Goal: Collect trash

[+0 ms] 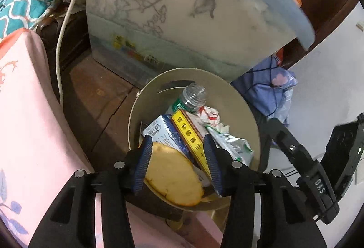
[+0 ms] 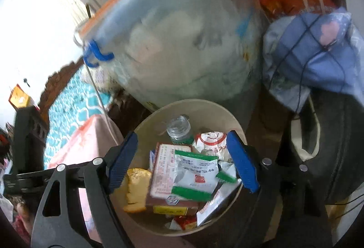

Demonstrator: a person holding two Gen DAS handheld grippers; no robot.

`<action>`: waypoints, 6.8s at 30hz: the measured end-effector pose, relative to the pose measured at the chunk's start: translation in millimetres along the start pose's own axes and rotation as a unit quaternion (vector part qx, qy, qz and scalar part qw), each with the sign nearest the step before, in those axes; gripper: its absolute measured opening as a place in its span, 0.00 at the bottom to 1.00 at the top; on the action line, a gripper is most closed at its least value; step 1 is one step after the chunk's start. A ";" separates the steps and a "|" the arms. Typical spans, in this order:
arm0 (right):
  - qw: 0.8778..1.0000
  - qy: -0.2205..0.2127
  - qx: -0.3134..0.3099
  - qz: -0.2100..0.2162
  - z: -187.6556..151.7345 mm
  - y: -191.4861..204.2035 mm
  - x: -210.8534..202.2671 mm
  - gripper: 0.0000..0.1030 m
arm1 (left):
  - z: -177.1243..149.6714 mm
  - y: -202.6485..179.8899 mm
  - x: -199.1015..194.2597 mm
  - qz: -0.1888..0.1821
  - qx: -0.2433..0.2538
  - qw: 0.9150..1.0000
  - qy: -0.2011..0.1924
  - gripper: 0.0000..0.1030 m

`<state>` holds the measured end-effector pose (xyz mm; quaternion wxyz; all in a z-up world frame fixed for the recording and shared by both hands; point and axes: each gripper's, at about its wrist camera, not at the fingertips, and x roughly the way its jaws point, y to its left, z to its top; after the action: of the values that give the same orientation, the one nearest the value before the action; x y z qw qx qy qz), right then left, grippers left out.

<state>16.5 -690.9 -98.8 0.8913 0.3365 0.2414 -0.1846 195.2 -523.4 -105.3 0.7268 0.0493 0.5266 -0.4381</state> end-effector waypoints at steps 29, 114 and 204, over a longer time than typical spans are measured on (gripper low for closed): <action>0.998 0.017 0.047 0.033 -186.6 145.8 -148.3 0.90 | -186.0 58.0 -231.8 0.173 0.058 0.972 -0.148 0.91; 0.998 -0.058 0.038 0.003 -233.1 177.2 -227.7 0.96 | -265.4 22.7 -299.7 0.336 0.076 0.911 -0.226 0.92; 0.999 -0.024 0.039 -0.002 -241.9 177.6 -203.4 0.96 | -266.5 33.6 -274.9 0.301 0.081 0.938 -0.151 0.92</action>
<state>-136.0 -365.1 -54.2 0.8827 0.3660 0.2133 -0.2036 9.0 -200.0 -13.4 0.8894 0.1975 0.3339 -0.2419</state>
